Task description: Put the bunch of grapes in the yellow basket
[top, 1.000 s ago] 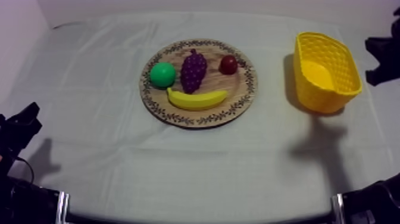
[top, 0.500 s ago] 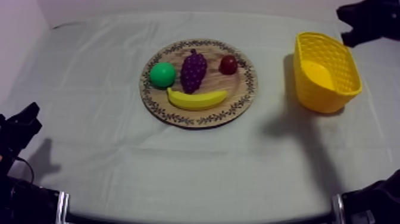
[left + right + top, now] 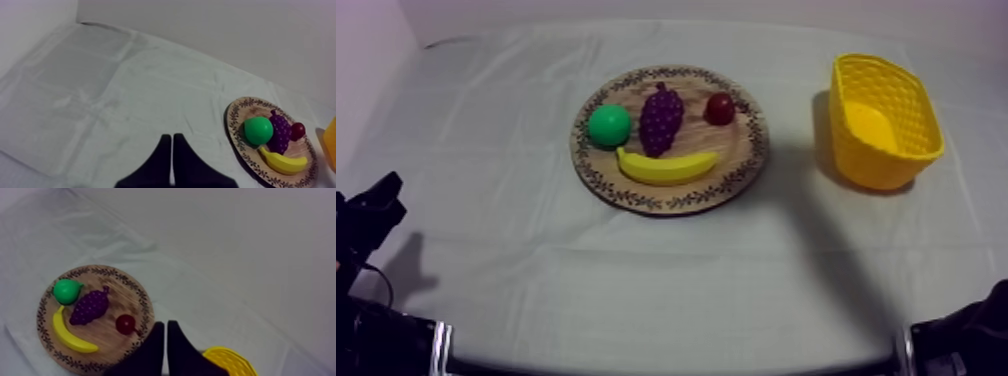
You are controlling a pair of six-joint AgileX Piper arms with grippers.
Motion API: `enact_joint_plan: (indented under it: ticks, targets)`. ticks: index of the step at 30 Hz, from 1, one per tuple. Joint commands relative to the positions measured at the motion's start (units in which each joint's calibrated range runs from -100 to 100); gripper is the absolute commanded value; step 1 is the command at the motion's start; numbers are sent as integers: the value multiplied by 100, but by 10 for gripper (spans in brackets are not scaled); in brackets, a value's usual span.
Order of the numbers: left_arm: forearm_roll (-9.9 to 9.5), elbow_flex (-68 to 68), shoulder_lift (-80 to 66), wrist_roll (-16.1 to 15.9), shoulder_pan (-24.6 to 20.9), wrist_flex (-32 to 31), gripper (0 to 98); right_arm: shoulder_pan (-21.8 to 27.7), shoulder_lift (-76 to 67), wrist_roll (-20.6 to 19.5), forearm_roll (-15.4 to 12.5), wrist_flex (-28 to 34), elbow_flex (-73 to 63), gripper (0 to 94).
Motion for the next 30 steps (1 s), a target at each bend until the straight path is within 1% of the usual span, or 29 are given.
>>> enact_joint_plan:
  ticks: [1,5,14,20,25,30]
  targets:
    - [2,-4,0,-1,1,3,1,-138,188,-127,63,108,-401,3]
    - [2,-4,0,-1,1,3,1,-378,558,-322,204,313,-808,3]
    - [2,-4,0,1,1,3,1,-788,1547,-715,431,742,-1743,3]
    - [2,-4,0,2,1,3,1,-998,2137,-962,521,1034,-2261,3]
    - [2,-4,0,0,1,3,1,-1075,2670,-1045,518,1065,-2562,3]
    - [2,-4,0,-1,1,3,1,-1154,3198,-1196,619,988,-2716,3]
